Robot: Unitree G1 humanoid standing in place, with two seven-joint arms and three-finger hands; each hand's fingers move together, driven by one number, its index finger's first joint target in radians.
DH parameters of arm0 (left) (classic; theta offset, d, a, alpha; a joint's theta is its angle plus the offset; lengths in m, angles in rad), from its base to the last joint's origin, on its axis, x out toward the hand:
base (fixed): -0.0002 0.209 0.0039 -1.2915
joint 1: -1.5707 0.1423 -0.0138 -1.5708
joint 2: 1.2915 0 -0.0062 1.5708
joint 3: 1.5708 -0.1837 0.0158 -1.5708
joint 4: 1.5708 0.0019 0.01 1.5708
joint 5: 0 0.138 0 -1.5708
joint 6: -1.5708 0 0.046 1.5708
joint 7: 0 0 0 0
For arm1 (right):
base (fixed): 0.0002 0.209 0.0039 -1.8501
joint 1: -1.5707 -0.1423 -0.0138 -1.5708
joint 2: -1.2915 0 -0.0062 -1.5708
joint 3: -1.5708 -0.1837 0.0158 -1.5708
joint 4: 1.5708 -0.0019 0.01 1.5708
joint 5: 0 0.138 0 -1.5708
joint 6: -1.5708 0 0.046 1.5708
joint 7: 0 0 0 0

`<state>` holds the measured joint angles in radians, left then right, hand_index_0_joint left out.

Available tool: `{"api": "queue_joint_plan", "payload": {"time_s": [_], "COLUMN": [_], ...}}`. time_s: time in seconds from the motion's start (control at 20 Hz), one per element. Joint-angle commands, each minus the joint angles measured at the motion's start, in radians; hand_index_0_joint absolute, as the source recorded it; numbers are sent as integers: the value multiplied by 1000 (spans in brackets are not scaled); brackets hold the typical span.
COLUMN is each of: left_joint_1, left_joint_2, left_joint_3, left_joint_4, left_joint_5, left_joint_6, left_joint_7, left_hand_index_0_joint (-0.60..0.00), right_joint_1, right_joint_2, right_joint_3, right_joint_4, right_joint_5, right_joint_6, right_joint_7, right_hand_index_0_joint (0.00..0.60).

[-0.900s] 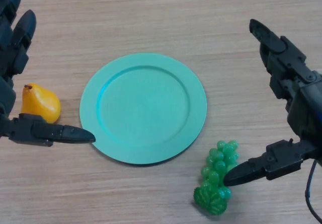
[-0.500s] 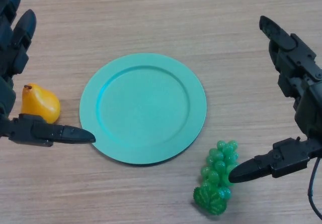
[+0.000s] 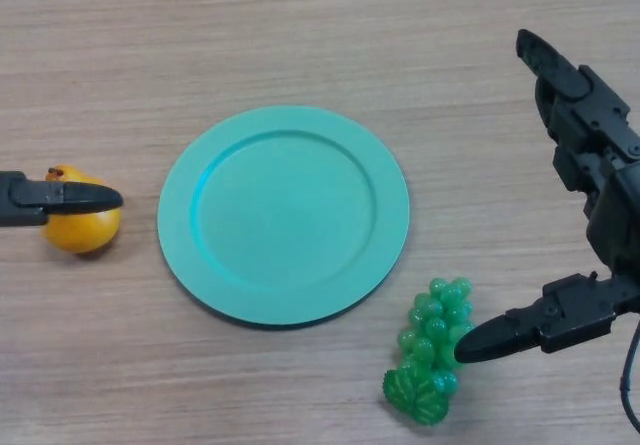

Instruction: Pick up the yellow pear and place it on the plate

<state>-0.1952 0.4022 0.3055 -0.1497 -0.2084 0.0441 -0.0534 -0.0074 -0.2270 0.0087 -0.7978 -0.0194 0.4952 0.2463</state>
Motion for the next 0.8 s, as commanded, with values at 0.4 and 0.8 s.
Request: {"api": "queue_joint_plan", "payload": {"time_s": [0.4, 0.8], "left_joint_1": [-160, -281], "left_joint_2": [117, 106], "left_joint_3": [-5, -88], "left_joint_4": [429, 775], "left_joint_5": [139, 140], "left_joint_6": [-377, -438], "left_joint_7": [138, 110], "left_hand_index_0_joint": [0, 0], "right_joint_1": [1, 26], "right_joint_2": [-19, -16], "right_joint_3": [-98, -116], "right_joint_4": [-71, -87], "right_joint_5": [80, 60], "right_joint_6": [-149, -165], "right_joint_7": [-36, -39], "right_hand_index_0_joint": [0, 0]}}
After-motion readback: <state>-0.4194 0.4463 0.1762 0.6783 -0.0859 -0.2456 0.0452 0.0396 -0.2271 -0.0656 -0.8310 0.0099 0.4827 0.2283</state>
